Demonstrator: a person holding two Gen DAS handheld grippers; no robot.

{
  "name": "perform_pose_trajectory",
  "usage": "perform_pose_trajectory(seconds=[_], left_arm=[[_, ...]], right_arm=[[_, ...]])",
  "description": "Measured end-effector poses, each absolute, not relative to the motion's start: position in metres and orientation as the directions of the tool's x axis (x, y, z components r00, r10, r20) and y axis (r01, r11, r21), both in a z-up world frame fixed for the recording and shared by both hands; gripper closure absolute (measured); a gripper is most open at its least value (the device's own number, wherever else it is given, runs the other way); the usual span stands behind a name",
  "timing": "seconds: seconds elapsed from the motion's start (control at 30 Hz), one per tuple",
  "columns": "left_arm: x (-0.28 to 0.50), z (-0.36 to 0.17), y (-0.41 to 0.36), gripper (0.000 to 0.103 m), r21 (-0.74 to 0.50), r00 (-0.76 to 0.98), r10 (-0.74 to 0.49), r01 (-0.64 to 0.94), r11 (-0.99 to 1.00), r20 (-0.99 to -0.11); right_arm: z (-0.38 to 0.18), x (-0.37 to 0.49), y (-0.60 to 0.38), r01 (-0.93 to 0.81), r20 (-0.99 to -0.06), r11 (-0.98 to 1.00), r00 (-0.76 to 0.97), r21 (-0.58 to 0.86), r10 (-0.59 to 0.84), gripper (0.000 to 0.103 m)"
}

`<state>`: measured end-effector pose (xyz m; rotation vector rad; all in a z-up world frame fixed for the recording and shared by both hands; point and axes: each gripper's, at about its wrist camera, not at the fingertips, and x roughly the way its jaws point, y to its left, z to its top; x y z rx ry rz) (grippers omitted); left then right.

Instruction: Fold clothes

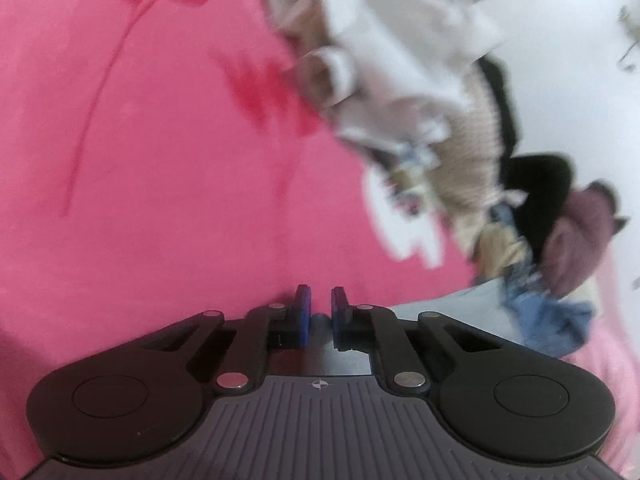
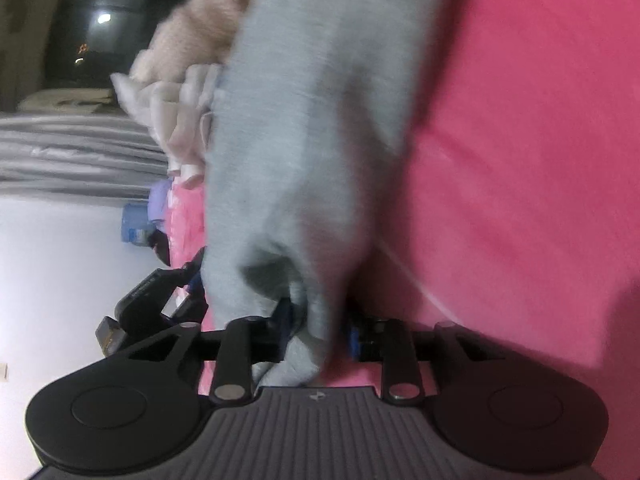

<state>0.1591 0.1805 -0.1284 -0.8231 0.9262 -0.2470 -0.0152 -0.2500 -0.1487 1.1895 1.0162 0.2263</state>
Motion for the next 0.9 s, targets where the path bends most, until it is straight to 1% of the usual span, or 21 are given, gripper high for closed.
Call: perform_pose_trajectory(seconds=[0.03, 0.07, 0.1, 0.13, 0.23, 0.33, 0.43, 0.5, 0.63, 0.87, 0.9], left_arm=[[0.157, -0.126, 0.183, 0.091, -0.726, 0.608, -0.517, -0.150, 0.671, -0.603], [0.155, -0.124, 0.186, 0.085, -0.732, 0.618, -0.513, -0.154, 0.664, -0.596], [0.152, -0.118, 0.188, 0.082, -0.725, 0.633, -0.500, -0.146, 0.673, -0.592], [0.149, -0.110, 0.189, 0.078, -0.711, 0.653, -0.479, -0.133, 0.690, -0.587], [0.143, -0.081, 0.186, 0.075, -0.679, 0.690, -0.463, -0.057, 0.732, -0.556], [0.138, -0.057, 0.164, 0.072, -0.613, 0.693, -0.475, 0.059, 0.788, -0.543], [0.131, -0.043, 0.130, 0.070, -0.534, 0.662, -0.512, 0.194, 0.823, -0.548], [0.129, -0.048, 0.118, 0.070, -0.491, 0.645, -0.507, 0.227, 0.841, -0.571], [0.125, -0.061, 0.099, 0.070, -0.403, 0.617, -0.481, 0.274, 0.873, -0.622], [0.120, -0.084, 0.065, 0.070, -0.243, 0.573, -0.420, 0.361, 0.900, -0.704], [0.120, -0.086, 0.065, 0.070, -0.239, 0.570, -0.418, 0.364, 0.900, -0.708]], right_arm=[[-0.146, -0.018, -0.252, 0.344, -0.531, 0.405, 0.562, 0.847, 0.634, 0.066], [-0.140, -0.022, -0.255, 0.333, -0.536, 0.421, 0.562, 0.844, 0.630, 0.059], [-0.131, -0.026, -0.257, 0.313, -0.548, 0.455, 0.563, 0.834, 0.619, 0.059], [-0.121, -0.031, -0.259, 0.293, -0.560, 0.488, 0.564, 0.823, 0.607, 0.059], [-0.087, -0.044, -0.268, 0.214, -0.586, 0.597, 0.601, 0.773, 0.543, 0.059], [-0.048, -0.051, -0.279, 0.132, -0.598, 0.729, 0.677, 0.672, 0.429, 0.061], [-0.025, -0.050, -0.289, 0.084, -0.575, 0.797, 0.738, 0.598, 0.354, 0.064], [-0.017, -0.042, -0.289, 0.061, -0.574, 0.838, 0.755, 0.542, 0.316, 0.068], [-0.008, -0.021, -0.277, 0.025, -0.580, 0.924, 0.785, 0.381, 0.218, 0.068], [-0.021, -0.003, -0.281, 0.050, -0.588, 0.965, 0.801, 0.257, 0.115, 0.068], [-0.023, 0.001, -0.284, 0.054, -0.588, 0.968, 0.802, 0.246, 0.104, 0.068]])
